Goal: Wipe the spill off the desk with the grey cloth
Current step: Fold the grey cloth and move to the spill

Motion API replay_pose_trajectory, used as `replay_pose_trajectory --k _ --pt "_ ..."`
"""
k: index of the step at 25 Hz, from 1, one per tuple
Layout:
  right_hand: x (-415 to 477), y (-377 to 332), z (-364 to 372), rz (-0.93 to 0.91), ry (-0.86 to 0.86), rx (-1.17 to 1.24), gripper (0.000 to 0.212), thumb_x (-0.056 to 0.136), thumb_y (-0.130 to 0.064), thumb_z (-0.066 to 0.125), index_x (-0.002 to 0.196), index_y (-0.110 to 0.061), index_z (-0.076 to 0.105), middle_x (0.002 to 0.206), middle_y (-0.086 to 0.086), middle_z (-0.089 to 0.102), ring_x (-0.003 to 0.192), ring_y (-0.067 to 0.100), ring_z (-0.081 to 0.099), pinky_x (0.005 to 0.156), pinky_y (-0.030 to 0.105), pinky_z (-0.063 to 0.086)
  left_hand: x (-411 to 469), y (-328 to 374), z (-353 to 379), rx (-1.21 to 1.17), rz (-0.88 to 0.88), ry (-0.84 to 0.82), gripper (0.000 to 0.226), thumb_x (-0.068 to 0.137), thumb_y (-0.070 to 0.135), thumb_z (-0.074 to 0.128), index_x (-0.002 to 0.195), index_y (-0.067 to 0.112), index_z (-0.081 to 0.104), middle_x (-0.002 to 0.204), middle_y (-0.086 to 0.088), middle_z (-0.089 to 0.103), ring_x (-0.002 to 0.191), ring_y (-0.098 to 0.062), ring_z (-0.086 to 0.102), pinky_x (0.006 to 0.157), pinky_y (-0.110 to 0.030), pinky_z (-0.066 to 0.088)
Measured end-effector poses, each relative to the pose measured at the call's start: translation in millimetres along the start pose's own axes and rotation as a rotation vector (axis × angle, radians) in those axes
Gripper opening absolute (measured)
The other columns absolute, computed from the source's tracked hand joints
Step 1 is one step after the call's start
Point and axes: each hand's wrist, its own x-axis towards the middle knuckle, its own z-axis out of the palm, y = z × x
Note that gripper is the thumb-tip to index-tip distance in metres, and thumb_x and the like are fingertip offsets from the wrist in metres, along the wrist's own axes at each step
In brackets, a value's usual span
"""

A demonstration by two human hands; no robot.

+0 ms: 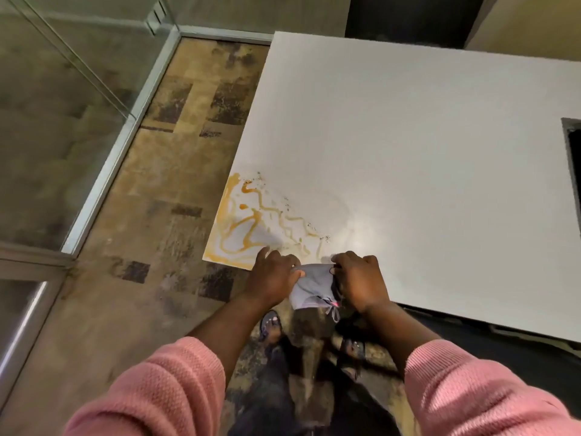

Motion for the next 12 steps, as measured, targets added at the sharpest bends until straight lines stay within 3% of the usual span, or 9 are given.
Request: replay_pose_trajectory --k 6,9,12 --pt "54 24 20 -0.088 -0.001 0.008 0.036 0.094 -0.018 0.062 0.129 -0.019 0.068 0.125 0.006 0.072 0.107 0.036 0.066 0.097 0.041 0.040 39 -10 28 0.037 -0.132 0.126 0.027 0.097 0.040 0.060 0.113 0.021 0.071 0.110 -0.003 0.073 0.118 -0.027 0.058 0.123 -0.049 0.020" --pt "69 42 19 -0.163 0.047 -0.033 0.041 0.091 -0.021 0.055 0.129 -0.014 0.067 0.130 0.011 0.069 0.115 0.038 0.065 0.093 0.045 0.046 39 -4 41 0.119 -0.263 0.300 0.034 0.093 0.034 0.066 0.123 0.018 0.067 0.134 -0.005 0.065 0.136 -0.028 0.051 0.124 -0.058 0.019" --pt "75 70 20 -0.221 0.066 -0.160 0.053 0.092 -0.019 0.051 0.143 -0.004 0.053 0.153 0.018 0.050 0.135 0.040 0.052 0.101 0.052 0.045 27 25 65 0.076 -0.248 0.365 0.047 0.094 0.037 0.063 0.135 0.014 0.061 0.158 -0.010 0.046 0.152 -0.030 0.033 0.127 -0.056 0.012"
